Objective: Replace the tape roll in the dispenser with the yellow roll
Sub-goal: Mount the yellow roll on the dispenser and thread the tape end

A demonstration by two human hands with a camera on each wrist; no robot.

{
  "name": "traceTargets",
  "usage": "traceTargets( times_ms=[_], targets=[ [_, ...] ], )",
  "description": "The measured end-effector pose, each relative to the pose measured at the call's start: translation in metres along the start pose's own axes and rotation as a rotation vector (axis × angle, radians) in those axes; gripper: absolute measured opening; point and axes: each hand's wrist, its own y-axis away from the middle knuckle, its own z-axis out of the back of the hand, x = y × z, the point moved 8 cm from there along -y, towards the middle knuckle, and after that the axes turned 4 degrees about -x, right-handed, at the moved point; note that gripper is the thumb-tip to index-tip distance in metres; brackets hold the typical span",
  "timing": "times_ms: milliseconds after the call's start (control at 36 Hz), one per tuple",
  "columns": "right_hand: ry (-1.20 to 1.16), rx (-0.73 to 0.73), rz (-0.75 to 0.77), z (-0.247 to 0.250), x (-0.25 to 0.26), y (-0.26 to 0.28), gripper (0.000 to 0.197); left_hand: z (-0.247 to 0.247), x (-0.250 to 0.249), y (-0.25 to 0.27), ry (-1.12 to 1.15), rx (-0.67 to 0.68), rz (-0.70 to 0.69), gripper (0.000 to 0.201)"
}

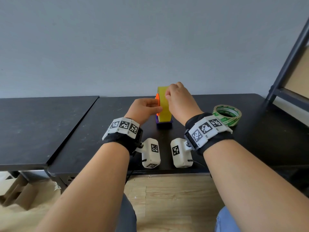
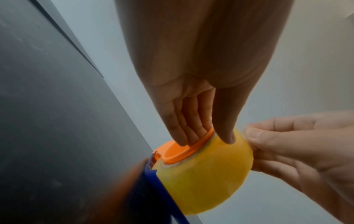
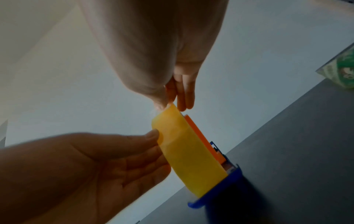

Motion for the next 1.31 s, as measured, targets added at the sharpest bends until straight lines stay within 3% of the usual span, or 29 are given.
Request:
traceTargets(
  times_ms=[111,222,361,500,639,833,1000,1111,1305],
  targets=[
    [0.007,0.031,-0.037,0.006,-0.002,-0.004,0.018,-0.001,0.001,-0.001,-0.037,0.014,0.0,0.041],
    [-0.048,-0.054,-0.063,0.014,-0.006,-0.007,0.017,-0.006,0.002,0.001,-0.051,0.063,0.01,0.04],
    [-0.148,-0.058,-0.044,0.017,-0.002,-0.006,0.016,-0.011,0.002,0.001,-0.005,0.143,0.046,0.015],
    [-0.164,-0.033,-0.041,0.021,-0.002,-0.009,0.017,-0.018,-0.001,0.005,0.237,0.216,0.147,0.042],
    [-0.219,-0.02,-0.079,0.019,-0.004,-0.007,0.017,-0.015,0.006,0.004,0.519,0.124,0.308,0.038],
    [-0.303,0.018,-0.133,0.014,-0.009,-0.006,0.013,-0.016,0.012,-0.005,0.469,0.048,0.335,0.027],
    [-0.341,0.034,-0.134,0.013,-0.008,-0.006,0.013,-0.017,0.014,-0.01,0.436,0.041,0.358,0.033],
    [-0.35,0.037,-0.14,0.012,-0.009,-0.006,0.014,-0.016,0.012,-0.012,0.413,0.061,0.333,0.026],
    [-0.354,0.026,-0.152,0.011,-0.01,-0.008,0.014,-0.011,0.006,-0.015,0.297,0.039,0.246,0.033]
  ],
)
